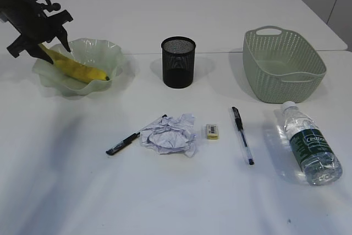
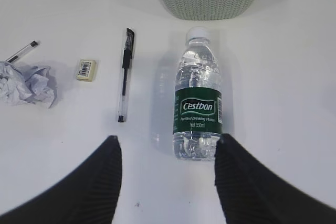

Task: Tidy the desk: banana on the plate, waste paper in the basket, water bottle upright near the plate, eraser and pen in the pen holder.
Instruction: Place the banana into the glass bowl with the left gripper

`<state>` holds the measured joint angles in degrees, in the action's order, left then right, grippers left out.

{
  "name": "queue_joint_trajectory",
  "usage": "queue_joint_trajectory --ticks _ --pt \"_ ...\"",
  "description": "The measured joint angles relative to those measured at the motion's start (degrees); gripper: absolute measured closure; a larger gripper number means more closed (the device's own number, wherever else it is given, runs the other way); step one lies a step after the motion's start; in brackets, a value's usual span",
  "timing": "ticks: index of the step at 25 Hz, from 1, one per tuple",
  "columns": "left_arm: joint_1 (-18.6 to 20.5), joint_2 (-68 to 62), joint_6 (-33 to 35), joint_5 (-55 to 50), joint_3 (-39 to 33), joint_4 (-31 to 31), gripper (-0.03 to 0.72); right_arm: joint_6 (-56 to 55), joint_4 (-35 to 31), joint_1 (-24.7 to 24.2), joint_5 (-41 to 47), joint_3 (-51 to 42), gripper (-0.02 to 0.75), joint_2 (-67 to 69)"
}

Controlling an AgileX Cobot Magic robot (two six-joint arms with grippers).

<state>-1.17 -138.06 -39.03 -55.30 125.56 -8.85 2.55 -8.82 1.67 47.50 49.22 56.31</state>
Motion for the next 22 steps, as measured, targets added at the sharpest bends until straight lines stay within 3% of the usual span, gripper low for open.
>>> queue_joint_trajectory --ticks 8,16,22 --pt "0.0 0.0 0.2 -5.9 1.3 -1.4 0.310 0.1 0.2 0.0 0.0 0.0 0.315 0.0" --pt "-1.4 1.2 13.3 -12.0 2.9 -1.2 0.311 0.2 0.2 0.0 0.0 0.0 0.315 0.0" --pt "-3.8 3.5 19.5 -14.8 2.9 3.3 0.312 0.3 0.2 0.0 0.1 0.0 0.315 0.0"
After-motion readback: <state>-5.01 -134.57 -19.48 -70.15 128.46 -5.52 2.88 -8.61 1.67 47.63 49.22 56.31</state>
